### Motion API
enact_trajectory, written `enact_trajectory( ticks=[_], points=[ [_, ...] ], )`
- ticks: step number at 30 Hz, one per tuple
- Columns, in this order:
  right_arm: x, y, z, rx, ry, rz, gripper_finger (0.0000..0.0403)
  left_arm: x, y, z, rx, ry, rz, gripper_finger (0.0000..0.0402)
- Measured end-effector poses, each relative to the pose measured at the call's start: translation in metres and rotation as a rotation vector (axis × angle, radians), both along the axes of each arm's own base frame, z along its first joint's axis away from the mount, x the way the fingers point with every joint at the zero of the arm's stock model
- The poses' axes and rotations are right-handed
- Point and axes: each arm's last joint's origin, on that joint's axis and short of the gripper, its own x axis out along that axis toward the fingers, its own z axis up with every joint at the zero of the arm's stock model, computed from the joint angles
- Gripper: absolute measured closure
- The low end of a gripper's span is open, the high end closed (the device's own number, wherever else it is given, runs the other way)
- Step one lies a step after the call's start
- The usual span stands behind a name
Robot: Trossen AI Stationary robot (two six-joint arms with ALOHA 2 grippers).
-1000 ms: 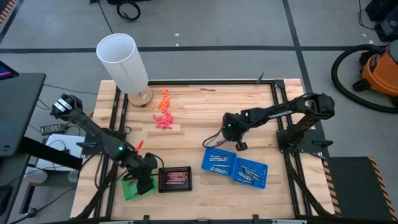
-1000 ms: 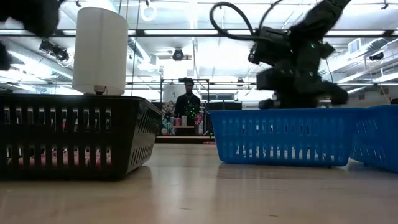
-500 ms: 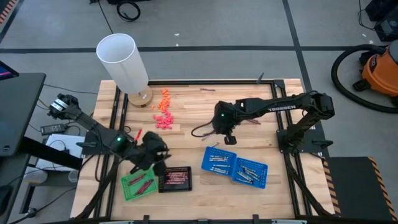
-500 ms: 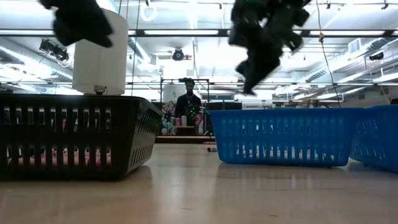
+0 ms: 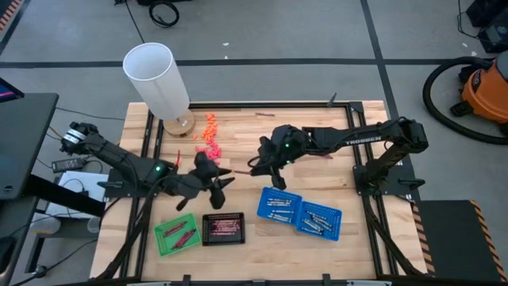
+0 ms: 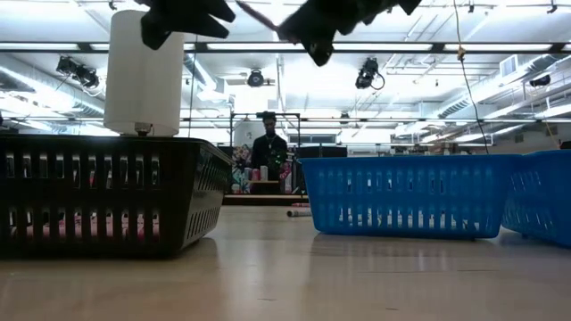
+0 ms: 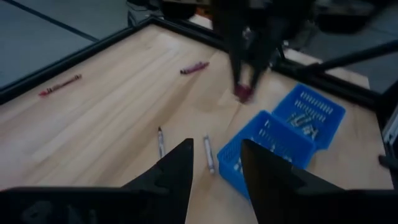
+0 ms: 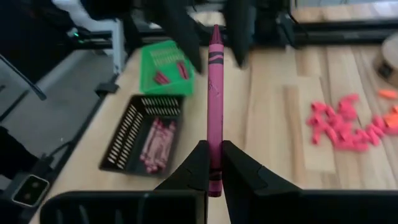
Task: Sort crayons
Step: Put the red crayon into the green bin
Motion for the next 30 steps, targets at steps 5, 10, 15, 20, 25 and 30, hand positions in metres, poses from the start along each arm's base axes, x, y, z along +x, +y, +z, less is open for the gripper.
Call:
enact_trajectory(
  ticks=[5, 10, 15, 20, 25, 30],
  points=[
    [0.001, 0.008, 0.002, -0.005, -0.021, 0.026, 0.0368, 0.003, 0.005, 0.002, -0.012, -0.028, 0.022, 0.0259],
    [0.001, 0.01, 0.002, -0.008, -0.023, 0.031, 0.0368, 0.004, 0.007, 0.003, 0.005, -0.025, 0.021, 0.0259],
    [0.001, 0.01, 0.002, -0.009, -0.027, 0.03, 0.0368, 0.006, 0.006, 0.006, 0.018, -0.051, 0.001, 0.0259],
    [0.002, 0.01, 0.006, -0.012, -0.067, 0.03, 0.0368, 0.009, 0.003, 0.011, 0.039, -0.082, -0.097, 0.0259],
    [0.003, 0.01, 0.007, -0.013, -0.086, 0.028, 0.0368, 0.009, 0.002, 0.012, 0.064, -0.078, -0.109, 0.0259],
    [0.003, 0.01, 0.007, -0.013, -0.086, 0.029, 0.0368, 0.01, 0.002, 0.015, 0.053, -0.111, -0.107, 0.0259]
  ],
)
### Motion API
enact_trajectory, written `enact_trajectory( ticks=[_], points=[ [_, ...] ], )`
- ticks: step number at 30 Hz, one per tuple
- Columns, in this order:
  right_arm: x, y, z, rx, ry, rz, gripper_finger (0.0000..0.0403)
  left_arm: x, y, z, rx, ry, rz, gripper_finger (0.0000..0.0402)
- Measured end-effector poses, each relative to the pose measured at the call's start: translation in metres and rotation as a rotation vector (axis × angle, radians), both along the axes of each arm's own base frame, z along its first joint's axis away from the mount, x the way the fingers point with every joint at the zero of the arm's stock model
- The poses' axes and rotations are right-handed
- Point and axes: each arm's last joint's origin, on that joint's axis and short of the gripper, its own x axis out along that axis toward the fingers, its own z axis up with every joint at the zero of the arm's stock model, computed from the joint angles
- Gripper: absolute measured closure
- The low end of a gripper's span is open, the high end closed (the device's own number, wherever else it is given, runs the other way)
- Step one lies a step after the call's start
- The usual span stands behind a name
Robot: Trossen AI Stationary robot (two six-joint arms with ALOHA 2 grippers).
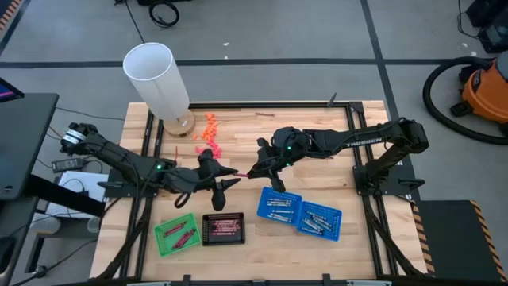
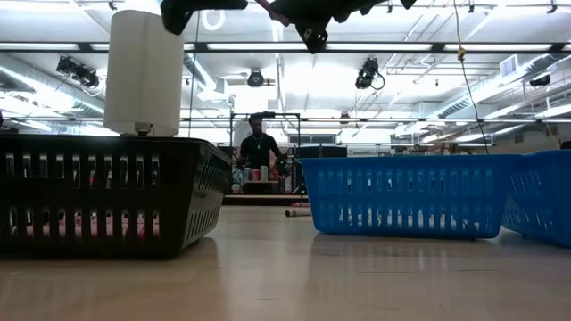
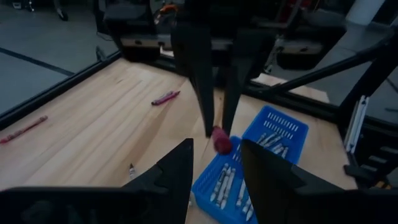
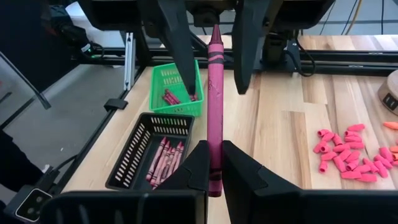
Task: Sort crayons
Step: Put the red crayon into the green bin
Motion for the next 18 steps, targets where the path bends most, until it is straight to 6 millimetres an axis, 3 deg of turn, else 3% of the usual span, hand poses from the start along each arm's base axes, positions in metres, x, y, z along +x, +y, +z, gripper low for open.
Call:
enact_trajectory(
  ticks=[13, 18],
  points=[
    [0.0, 0.0, 0.0, 0.001, 0.001, 0.001, 0.0368, 0.0025, 0.0057, 0.002, -0.014, -0.023, 0.025, 0.0263],
    [-0.0001, 0.0, -0.0001, 0.001, 0.001, 0.0, 0.0368, 0.0026, 0.0053, 0.0021, -0.018, -0.023, 0.013, 0.031]
  ],
)
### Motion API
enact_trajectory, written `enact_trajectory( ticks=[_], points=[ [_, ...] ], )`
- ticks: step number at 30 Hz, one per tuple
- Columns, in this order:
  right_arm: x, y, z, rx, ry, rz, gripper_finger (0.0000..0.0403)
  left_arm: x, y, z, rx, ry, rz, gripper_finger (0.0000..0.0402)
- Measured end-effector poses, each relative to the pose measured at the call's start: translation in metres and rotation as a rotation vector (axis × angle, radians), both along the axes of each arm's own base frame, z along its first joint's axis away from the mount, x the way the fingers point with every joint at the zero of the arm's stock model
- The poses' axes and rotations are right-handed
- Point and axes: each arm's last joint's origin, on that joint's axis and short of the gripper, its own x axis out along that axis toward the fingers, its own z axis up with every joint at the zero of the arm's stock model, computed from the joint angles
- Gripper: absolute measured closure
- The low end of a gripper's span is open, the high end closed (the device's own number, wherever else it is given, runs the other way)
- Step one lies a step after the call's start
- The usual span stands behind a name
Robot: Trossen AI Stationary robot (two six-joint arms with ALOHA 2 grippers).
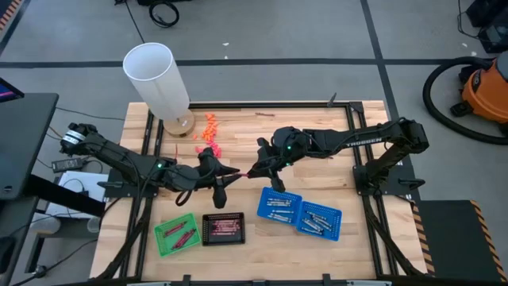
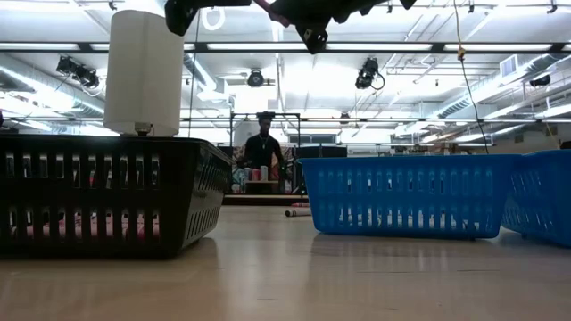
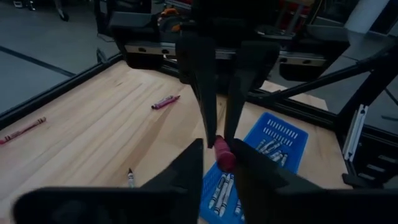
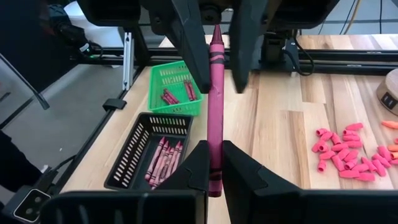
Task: Sort crayons
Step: Put the red crayon into the green bin
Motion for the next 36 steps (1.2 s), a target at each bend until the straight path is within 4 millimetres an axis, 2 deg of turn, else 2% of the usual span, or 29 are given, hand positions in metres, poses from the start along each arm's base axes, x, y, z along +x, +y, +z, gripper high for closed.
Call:
enact_trajectory(
  ticks=[4, 6, 11, 17, 23, 29, 36],
  points=[
    [0.0, 0.0, 0.0, 0.0, 0.0, -0.001, 0.0368, 0.0, 0.0, 0.0, -0.002, -0.001, -0.002, 0.0367],
    [0.0, 0.0, 0.0, -0.001, 0.002, -0.001, 0.0367, 0.0, 0.0, 0.0, -0.002, 0.0, -0.003, 0.0382],
    [0.0, 0.0, 0.0, 0.004, 0.006, -0.009, 0.0347, 0.0, 0.0, 0.0, -0.001, 0.0, -0.001, 0.0376],
    [-0.001, -0.003, -0.002, 0.027, 0.039, -0.029, 0.0287, -0.001, 0.001, -0.003, 0.012, 0.032, 0.007, 0.0366],
    [-0.005, -0.014, -0.01, 0.045, 0.135, -0.09, 0.0244, -0.007, -0.002, -0.01, -0.07, 0.102, -0.015, 0.0367],
    [-0.012, -0.023, -0.019, 0.04, 0.253, -0.128, 0.0221, -0.021, -0.011, -0.026, -0.174, 0.296, -0.096, 0.0367],
    [-0.018, -0.027, -0.033, 0.012, 0.337, -0.169, 0.0215, -0.047, -0.021, -0.048, -0.433, 0.674, -0.194, 0.0361]
  ],
)
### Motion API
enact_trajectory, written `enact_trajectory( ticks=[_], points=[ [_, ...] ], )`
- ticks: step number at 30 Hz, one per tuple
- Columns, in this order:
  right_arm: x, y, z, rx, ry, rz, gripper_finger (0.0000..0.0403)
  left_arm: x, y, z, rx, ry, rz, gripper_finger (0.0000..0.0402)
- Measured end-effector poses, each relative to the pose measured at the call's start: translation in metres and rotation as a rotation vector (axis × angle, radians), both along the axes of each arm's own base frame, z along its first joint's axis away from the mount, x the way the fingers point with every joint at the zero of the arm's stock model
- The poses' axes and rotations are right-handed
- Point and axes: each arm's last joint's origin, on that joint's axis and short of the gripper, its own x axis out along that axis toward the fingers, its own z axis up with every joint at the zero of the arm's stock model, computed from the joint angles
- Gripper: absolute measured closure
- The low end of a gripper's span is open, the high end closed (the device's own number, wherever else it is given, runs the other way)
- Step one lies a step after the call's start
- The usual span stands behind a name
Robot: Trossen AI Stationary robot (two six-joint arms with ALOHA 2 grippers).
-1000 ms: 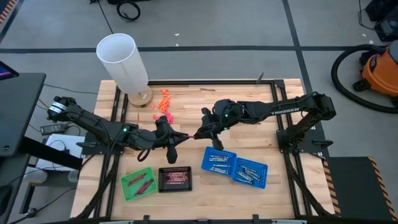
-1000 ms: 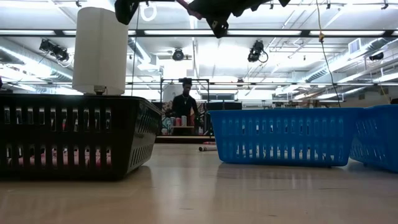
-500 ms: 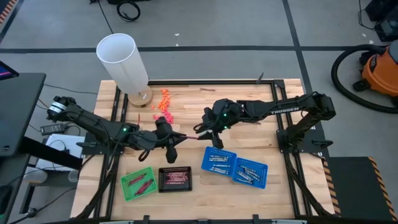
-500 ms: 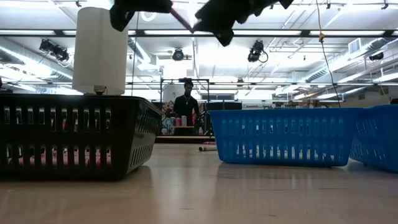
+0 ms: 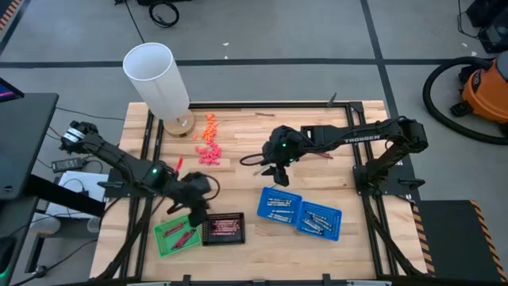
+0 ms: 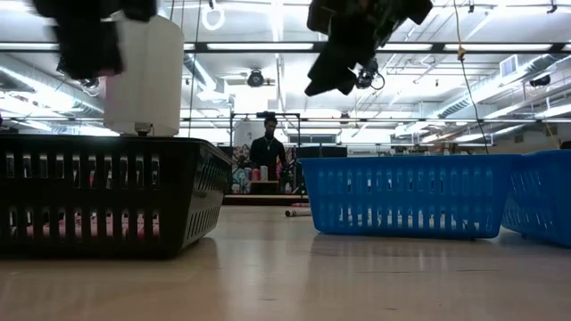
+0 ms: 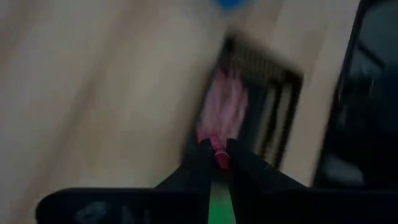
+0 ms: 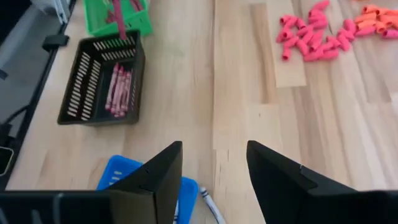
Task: Sort crayons
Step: Put the red crayon into the green bin, then put the black crayon into the right blue bin
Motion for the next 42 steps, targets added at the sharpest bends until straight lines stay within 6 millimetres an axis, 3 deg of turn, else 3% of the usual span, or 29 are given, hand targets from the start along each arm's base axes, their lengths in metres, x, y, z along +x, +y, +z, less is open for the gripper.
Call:
enact_trajectory(
  ticks=[5, 10, 14, 23, 27, 31, 36, 42],
  points=[
    [-0.002, 0.0, -0.006, 0.001, 0.018, 0.0, 0.0215, -0.018, -0.011, -0.006, -0.214, 0.257, -0.009, 0.0358],
    [-0.002, 0.0, -0.006, 0.001, 0.014, 0.0, 0.0215, -0.027, -0.022, -0.007, -0.333, 0.375, 0.052, 0.0357],
    [-0.001, 0.0, -0.006, 0.0, 0.012, 0.0, 0.0215, -0.032, -0.027, -0.013, -0.339, 0.484, 0.086, 0.0357],
    [-0.001, 0.0, -0.006, -0.01, 0.009, 0.011, 0.0215, -0.03, -0.051, -0.05, -0.273, 0.767, -0.024, 0.0356],
    [-0.001, 0.0, -0.006, -0.01, 0.009, 0.011, 0.0215, -0.026, -0.062, -0.063, -0.254, 0.778, -0.075, 0.0345],
    [-0.001, 0.0, -0.006, -0.01, 0.01, 0.011, 0.0215, -0.023, -0.066, -0.065, -0.271, 0.755, -0.097, 0.0301],
    [-0.001, 0.0, -0.006, -0.01, 0.01, 0.011, 0.0215, -0.018, -0.057, -0.058, -0.303, 0.725, -0.069, 0.0241],
    [-0.002, -0.002, -0.007, -0.05, 0.021, -0.03, 0.0216, -0.006, -0.035, -0.05, -0.234, 0.571, 0.027, 0.0227]
  ],
)
